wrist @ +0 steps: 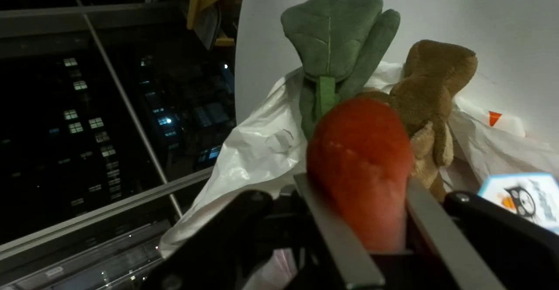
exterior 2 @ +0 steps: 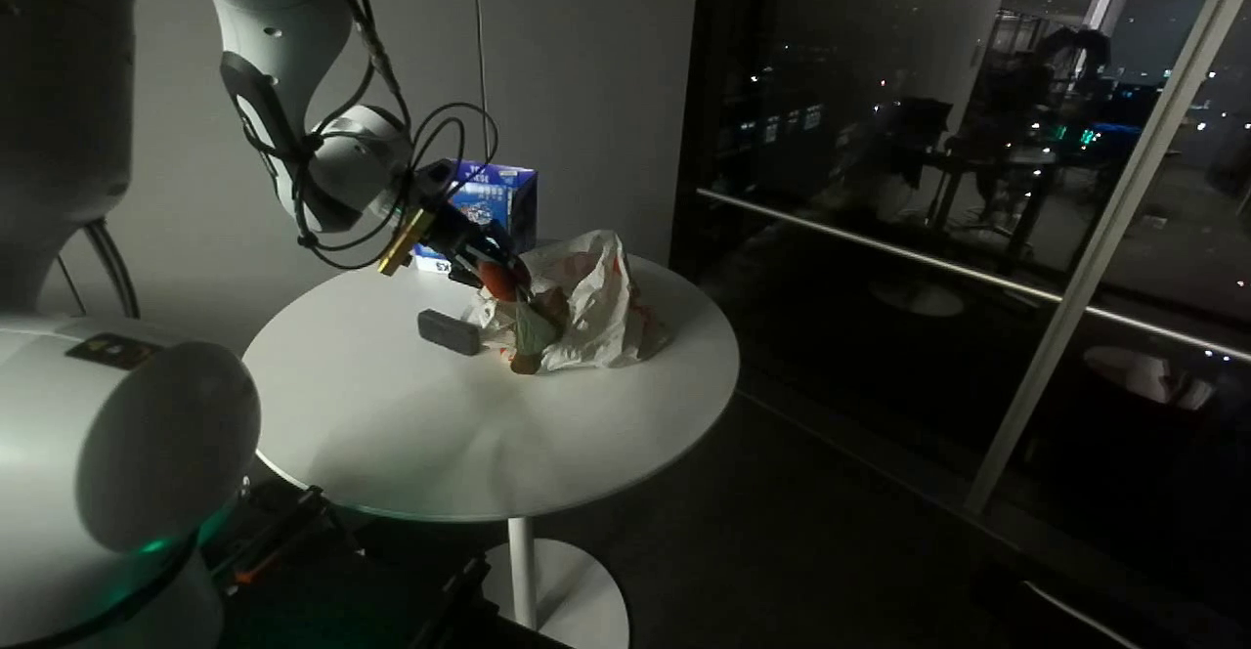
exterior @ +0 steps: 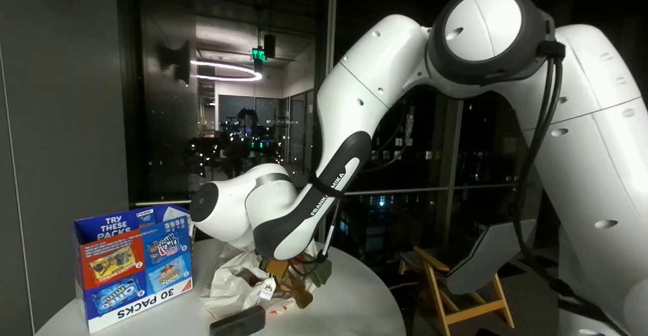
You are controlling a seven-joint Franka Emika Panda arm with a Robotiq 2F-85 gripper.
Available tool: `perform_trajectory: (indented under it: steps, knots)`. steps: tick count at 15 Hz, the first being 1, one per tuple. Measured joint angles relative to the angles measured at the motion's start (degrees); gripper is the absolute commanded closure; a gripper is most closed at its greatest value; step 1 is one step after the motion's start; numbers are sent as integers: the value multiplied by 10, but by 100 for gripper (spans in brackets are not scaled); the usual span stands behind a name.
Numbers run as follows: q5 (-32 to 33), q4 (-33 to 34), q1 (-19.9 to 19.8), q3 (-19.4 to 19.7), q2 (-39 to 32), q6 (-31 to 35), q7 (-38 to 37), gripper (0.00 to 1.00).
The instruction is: Pick up the brown toy and put it in the plastic, pick up the red toy and put it in the plastic, pick up the black eraser and put it in the plastic
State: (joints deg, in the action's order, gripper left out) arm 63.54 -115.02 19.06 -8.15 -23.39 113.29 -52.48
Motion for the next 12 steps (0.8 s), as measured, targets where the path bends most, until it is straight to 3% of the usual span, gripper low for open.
perform_trajectory:
  steps: [7, 12]
  knots:
    - [-1, 105, -8, 3, -98, 10, 43, 92]
    - [-38, 216, -9, 18, -167, -39, 57, 92]
